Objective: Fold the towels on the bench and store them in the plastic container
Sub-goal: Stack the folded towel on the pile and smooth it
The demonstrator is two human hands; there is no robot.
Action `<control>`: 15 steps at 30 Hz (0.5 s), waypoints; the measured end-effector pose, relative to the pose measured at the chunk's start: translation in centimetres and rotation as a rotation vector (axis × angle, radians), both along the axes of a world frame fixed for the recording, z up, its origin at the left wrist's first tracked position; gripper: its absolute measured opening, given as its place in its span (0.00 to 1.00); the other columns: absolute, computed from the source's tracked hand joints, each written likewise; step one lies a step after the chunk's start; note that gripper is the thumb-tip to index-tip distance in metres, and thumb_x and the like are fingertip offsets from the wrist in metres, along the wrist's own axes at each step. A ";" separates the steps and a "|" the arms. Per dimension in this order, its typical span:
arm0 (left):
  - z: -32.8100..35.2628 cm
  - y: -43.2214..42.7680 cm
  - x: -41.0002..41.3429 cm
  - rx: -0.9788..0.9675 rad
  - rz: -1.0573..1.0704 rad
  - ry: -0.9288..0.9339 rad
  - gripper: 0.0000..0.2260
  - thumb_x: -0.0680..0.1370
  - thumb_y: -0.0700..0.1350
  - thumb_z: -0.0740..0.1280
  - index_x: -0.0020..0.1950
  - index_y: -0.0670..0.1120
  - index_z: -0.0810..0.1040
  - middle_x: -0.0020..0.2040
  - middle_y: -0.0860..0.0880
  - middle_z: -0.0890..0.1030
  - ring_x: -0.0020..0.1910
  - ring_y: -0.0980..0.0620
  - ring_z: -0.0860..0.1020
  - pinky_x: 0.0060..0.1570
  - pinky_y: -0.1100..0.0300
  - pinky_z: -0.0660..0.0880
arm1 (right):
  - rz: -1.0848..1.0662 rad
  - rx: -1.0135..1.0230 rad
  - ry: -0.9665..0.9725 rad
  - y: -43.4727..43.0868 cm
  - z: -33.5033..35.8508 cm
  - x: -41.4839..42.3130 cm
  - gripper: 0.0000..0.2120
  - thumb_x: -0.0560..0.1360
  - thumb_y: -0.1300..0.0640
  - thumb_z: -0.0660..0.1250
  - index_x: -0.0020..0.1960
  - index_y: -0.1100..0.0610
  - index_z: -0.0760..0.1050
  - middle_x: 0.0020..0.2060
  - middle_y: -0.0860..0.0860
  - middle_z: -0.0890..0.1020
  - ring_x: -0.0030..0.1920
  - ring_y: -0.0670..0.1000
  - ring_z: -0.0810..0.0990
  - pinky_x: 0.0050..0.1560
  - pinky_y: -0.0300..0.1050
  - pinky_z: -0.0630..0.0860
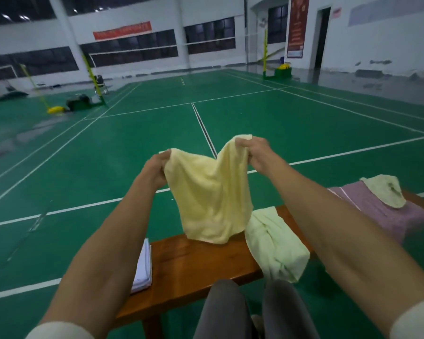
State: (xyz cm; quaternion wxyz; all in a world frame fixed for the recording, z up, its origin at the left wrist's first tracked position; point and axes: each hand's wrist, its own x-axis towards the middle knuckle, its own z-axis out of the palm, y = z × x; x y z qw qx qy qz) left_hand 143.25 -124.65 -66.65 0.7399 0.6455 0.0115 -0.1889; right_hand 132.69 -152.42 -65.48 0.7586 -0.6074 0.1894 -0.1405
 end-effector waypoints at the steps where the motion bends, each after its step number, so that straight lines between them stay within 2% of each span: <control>1: 0.2 0.2 0.2 -0.020 0.015 0.018 0.11 0.82 0.49 0.67 0.56 0.42 0.80 0.49 0.43 0.84 0.44 0.46 0.83 0.42 0.52 0.81 | -0.002 0.010 -0.031 0.2 -0.2 0.2 0.10 0.75 0.62 0.75 0.55 0.60 0.79 0.49 0.59 0.85 0.44 0.57 0.84 0.44 0.53 0.83; 4: 0.3 1.2 -0.3 0.185 0.005 0.163 0.10 0.82 0.46 0.67 0.45 0.42 0.77 0.37 0.46 0.81 0.38 0.47 0.79 0.35 0.53 0.80 | -0.029 -0.034 0.106 0.9 -1.4 0.2 0.12 0.73 0.66 0.74 0.55 0.63 0.78 0.50 0.60 0.85 0.45 0.59 0.85 0.44 0.55 0.84; 6: 0.3 2.3 0.1 0.278 0.040 0.212 0.09 0.80 0.44 0.70 0.43 0.42 0.76 0.34 0.46 0.79 0.36 0.48 0.77 0.36 0.51 0.78 | -0.103 -0.013 0.095 1.0 -1.5 0.2 0.12 0.73 0.68 0.73 0.56 0.66 0.78 0.49 0.60 0.84 0.42 0.57 0.84 0.42 0.53 0.83; 9: 1.2 3.5 1.7 0.186 0.140 0.134 0.10 0.78 0.47 0.73 0.48 0.42 0.77 0.39 0.48 0.80 0.36 0.50 0.78 0.34 0.56 0.78 | -0.228 0.064 -0.026 0.5 -0.3 0.0 0.06 0.78 0.63 0.70 0.54 0.57 0.77 0.45 0.54 0.83 0.41 0.53 0.82 0.48 0.51 0.82; 11: 1.8 3.6 1.9 0.144 0.171 0.063 0.09 0.78 0.49 0.73 0.50 0.45 0.77 0.44 0.48 0.80 0.39 0.50 0.78 0.42 0.56 0.80 | -0.240 0.015 0.005 0.0 0.2 -0.1 0.05 0.81 0.57 0.66 0.56 0.53 0.77 0.47 0.52 0.83 0.44 0.53 0.83 0.49 0.50 0.83; 13: 1.9 3.7 1.4 0.177 0.117 0.074 0.07 0.81 0.47 0.68 0.48 0.46 0.75 0.43 0.47 0.76 0.40 0.49 0.76 0.51 0.53 0.78 | -0.220 -0.026 0.069 -0.4 0.4 -0.2 0.09 0.81 0.55 0.64 0.59 0.55 0.78 0.48 0.53 0.83 0.41 0.53 0.82 0.44 0.48 0.83; 15: 1.6 3.6 1.3 0.305 0.065 0.047 0.06 0.83 0.46 0.64 0.48 0.46 0.75 0.44 0.46 0.76 0.40 0.48 0.76 0.48 0.52 0.78 | -0.225 -0.006 0.089 -0.7 0.5 -0.2 0.09 0.79 0.59 0.66 0.58 0.61 0.78 0.50 0.55 0.83 0.43 0.55 0.83 0.47 0.51 0.84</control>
